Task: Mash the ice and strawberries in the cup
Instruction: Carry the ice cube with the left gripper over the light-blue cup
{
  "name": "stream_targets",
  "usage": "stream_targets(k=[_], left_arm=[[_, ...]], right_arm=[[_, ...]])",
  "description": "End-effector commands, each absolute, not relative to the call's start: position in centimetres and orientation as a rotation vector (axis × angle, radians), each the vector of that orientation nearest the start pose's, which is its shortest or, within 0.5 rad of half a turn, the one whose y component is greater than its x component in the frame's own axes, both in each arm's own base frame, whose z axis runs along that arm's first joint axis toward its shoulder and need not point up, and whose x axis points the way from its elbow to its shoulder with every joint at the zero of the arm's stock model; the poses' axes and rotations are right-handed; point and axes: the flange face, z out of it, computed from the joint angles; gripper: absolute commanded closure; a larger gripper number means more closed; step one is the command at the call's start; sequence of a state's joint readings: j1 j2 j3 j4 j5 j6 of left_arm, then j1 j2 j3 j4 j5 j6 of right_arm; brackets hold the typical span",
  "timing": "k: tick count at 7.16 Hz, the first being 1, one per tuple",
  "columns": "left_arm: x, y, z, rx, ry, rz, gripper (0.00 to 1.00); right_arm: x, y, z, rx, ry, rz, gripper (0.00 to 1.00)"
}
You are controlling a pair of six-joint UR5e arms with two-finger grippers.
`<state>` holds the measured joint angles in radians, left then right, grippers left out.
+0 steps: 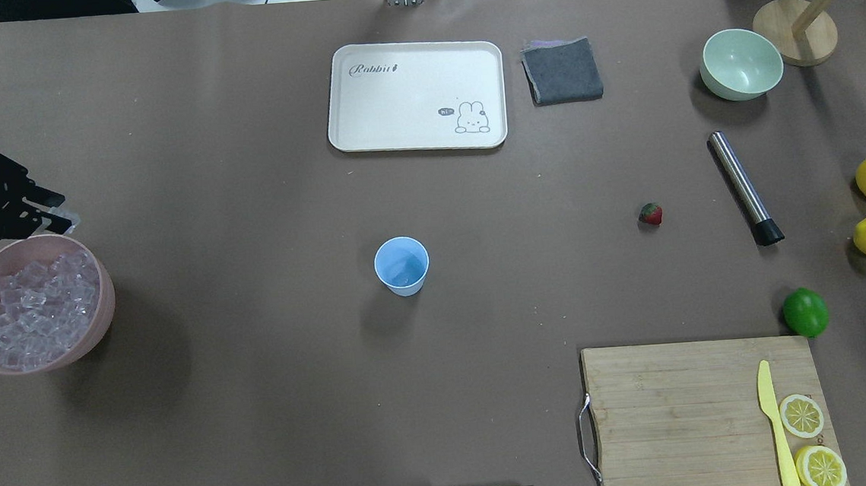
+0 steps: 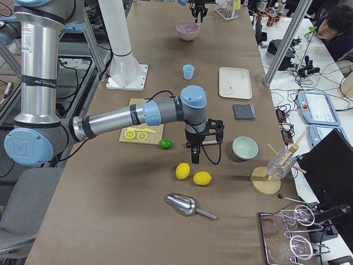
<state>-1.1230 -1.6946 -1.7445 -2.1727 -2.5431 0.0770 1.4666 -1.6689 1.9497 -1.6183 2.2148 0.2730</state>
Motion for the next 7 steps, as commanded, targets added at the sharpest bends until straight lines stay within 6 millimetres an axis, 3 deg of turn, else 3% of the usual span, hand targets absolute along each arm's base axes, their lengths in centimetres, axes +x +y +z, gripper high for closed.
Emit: stream_targets(k=[1,4,6,7], left_arm=[[21.0,-52.4,36.1,0.647,1.136,0.795,1.0],[29.6,-51.5,29.1,0.614,1.184,0.743,1.0],[36.7,-49.3,24.6,0.619,1.186,0.675,1.0],[39.3,-48.1,22.8,0.619,1.196,0.638,1.0]], right_arm=[[2.4,-45.6,53.1,0.101,-0.673,0.082,0.0],[2.3,-45.7,53.0,0.104,-0.673,0.078,0.0],[2.3,-45.8,52.8,0.107,-0.674,0.077,0.0],[2.3,-45.8,52.8,0.108,-0.672,0.077,0.0]])
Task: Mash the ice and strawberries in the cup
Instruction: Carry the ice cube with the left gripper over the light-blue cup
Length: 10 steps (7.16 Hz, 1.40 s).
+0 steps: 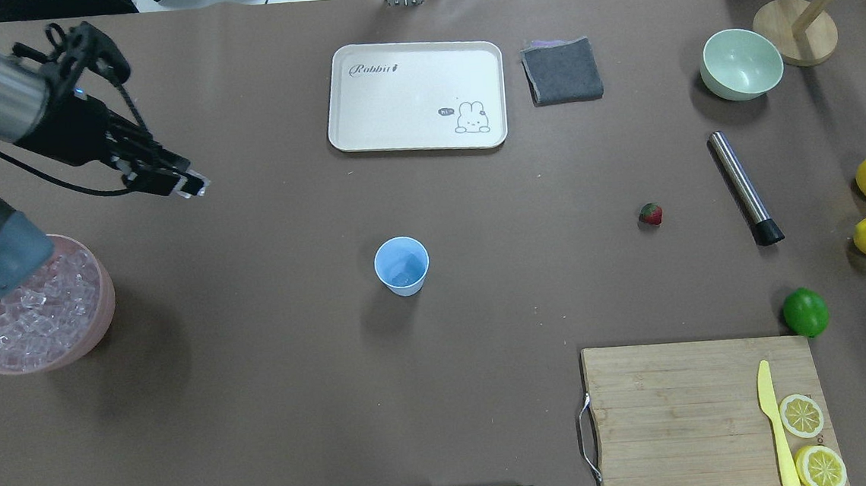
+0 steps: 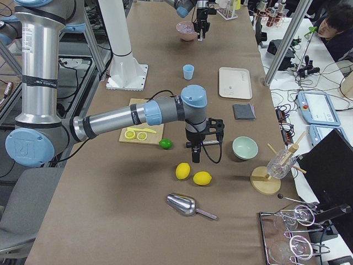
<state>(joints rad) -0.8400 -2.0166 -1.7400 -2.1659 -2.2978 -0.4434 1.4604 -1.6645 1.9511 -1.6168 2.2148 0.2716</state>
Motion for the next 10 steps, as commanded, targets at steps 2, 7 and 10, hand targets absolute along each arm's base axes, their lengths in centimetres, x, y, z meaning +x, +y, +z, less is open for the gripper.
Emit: stream_targets(k=[2,7,10], left_arm=[[45.1,-44.4,19.8,0.642,1.2,0.58,1.0],[49.7,-41.3,19.6,0.669,1.175,0.558,1.0],[51.9,-40.6,20.2,0.708,1.145,0.53,1.0]], right_arm=[[2.3,-45.9,52.7,0.11,-0.673,0.076,0.0],[2.0,-46.1,52.5,0.112,-0.672,0.066,0.0],[1.9,-46.0,52.6,0.11,-0.672,0.065,0.0]])
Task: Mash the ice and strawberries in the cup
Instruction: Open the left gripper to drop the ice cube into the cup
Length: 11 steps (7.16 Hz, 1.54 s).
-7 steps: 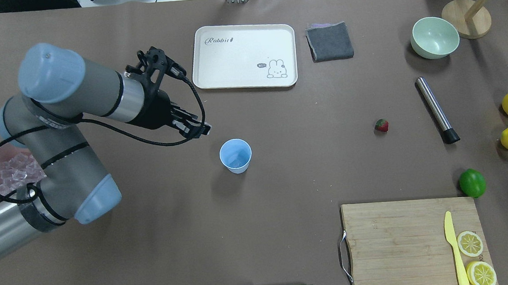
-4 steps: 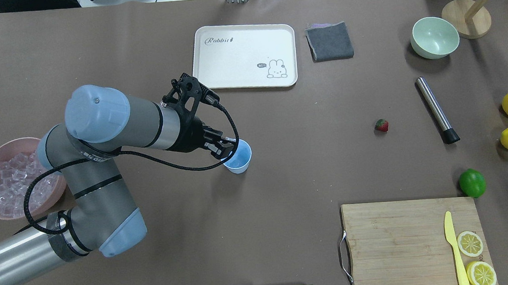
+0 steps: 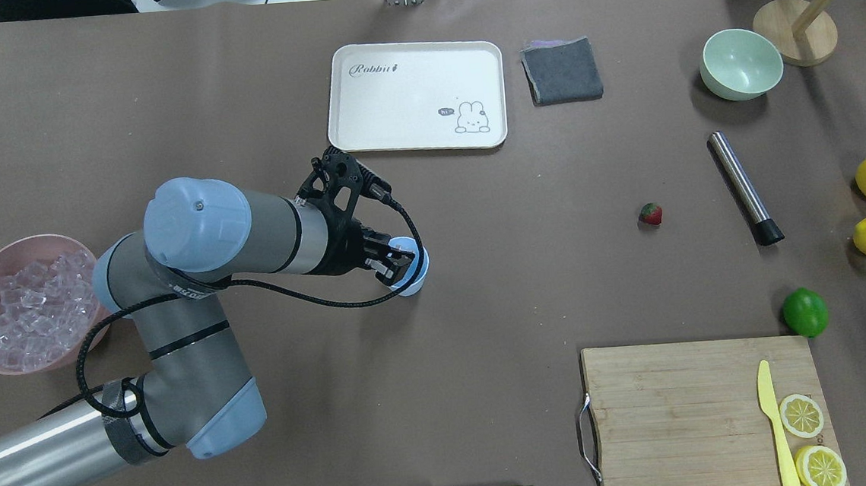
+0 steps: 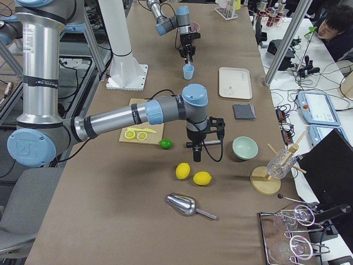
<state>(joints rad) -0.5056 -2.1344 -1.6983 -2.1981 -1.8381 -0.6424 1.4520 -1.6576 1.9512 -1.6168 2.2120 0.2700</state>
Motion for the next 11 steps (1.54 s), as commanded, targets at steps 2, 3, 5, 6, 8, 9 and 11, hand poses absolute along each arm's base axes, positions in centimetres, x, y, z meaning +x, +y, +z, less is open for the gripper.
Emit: stream_targets(k=[2,3,5,6,8,9,11], left_arm=[[52.1,-40.6,20.6,0.702,1.14,0.528,1.0],[52.6,-39.9,20.8,0.7,1.151,0.538,1.0],[52.6,-39.8,20.9,0.708,1.151,0.546,0.13],[52.6,-39.8,20.8,0.715,1.156,0.548,0.04],[51.9,-40.5,20.4,0.725,1.155,0.538,0.03],[50.3,-42.3,20.3,0.737,1.14,0.512,0.03],[45.4,-47.3,20.9,0.678,1.121,0.544,0.03]], right_arm=[[1.9,-45.8,52.8,0.106,-0.671,0.067,0.0],[1.9,-45.8,52.7,0.107,-0.671,0.066,0.0],[1.8,-45.9,52.6,0.11,-0.672,0.062,0.0],[1.8,-46.0,52.5,0.113,-0.672,0.059,0.0],[1.8,-46.3,52.1,0.118,-0.676,0.06,0.0],[1.6,-46.8,51.5,0.129,-0.685,0.055,0.0],[1.0,-47.1,49.9,0.14,-0.745,0.036,0.0]])
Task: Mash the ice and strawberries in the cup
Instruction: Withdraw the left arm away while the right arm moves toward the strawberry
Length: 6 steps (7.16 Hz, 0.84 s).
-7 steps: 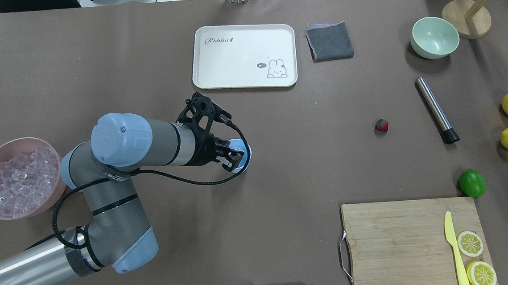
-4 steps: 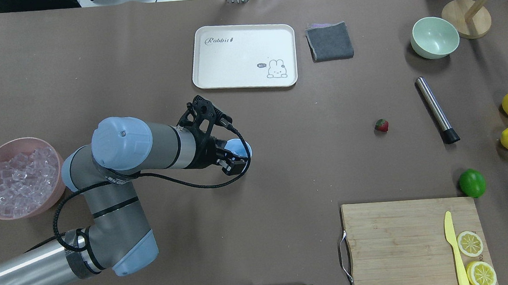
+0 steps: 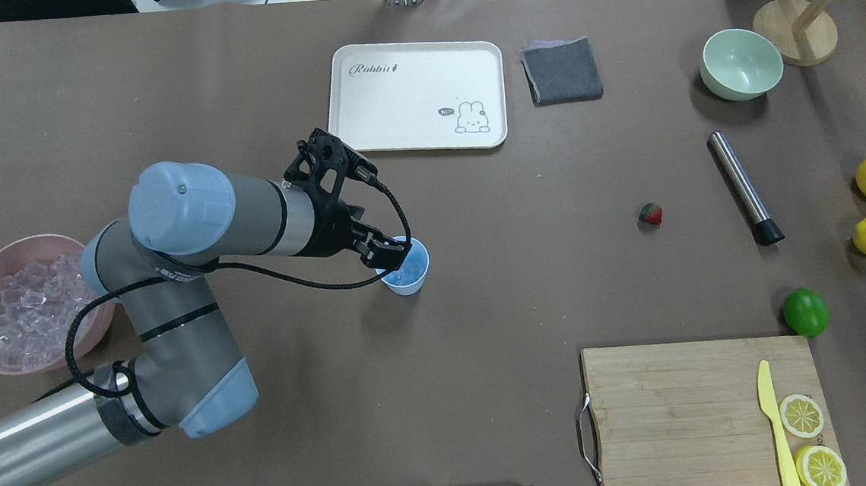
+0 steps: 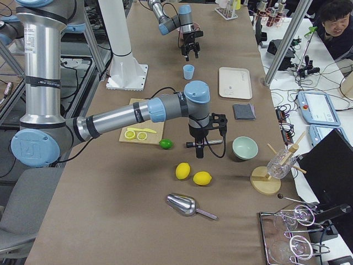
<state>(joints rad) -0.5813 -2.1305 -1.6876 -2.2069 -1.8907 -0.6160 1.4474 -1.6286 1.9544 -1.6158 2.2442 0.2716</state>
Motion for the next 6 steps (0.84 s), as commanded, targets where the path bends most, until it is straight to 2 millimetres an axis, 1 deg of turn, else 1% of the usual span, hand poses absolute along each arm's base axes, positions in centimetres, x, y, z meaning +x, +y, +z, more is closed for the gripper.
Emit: stream_targets(k=[1,2,3,4,5,6], left_arm=[[42.5,-50.0,21.3,0.629,1.087,0.571,0.03],[39.5,-52.3,21.9,0.579,1.068,0.546,0.03],[36.1,-54.6,23.0,0.532,1.05,0.519,0.03],[32.6,-56.9,24.0,0.528,1.001,0.542,0.03],[29.9,-58.3,25.7,0.494,0.952,0.506,0.03],[26.9,-59.2,28.5,0.476,0.922,0.463,0.03]], right_arm=[[0.9,-46.9,49.2,0.146,-0.765,0.029,0.0],[0.9,-46.9,49.0,0.15,-0.766,0.029,0.0],[0.9,-47.0,49.1,0.144,-0.764,0.04,0.0],[0.6,-47.3,48.9,0.134,-0.771,0.065,0.0],[-0.3,-48.1,47.7,0.166,-0.781,0.036,0.0],[-2.4,-48.3,46.9,0.208,-0.806,-0.028,0.0]])
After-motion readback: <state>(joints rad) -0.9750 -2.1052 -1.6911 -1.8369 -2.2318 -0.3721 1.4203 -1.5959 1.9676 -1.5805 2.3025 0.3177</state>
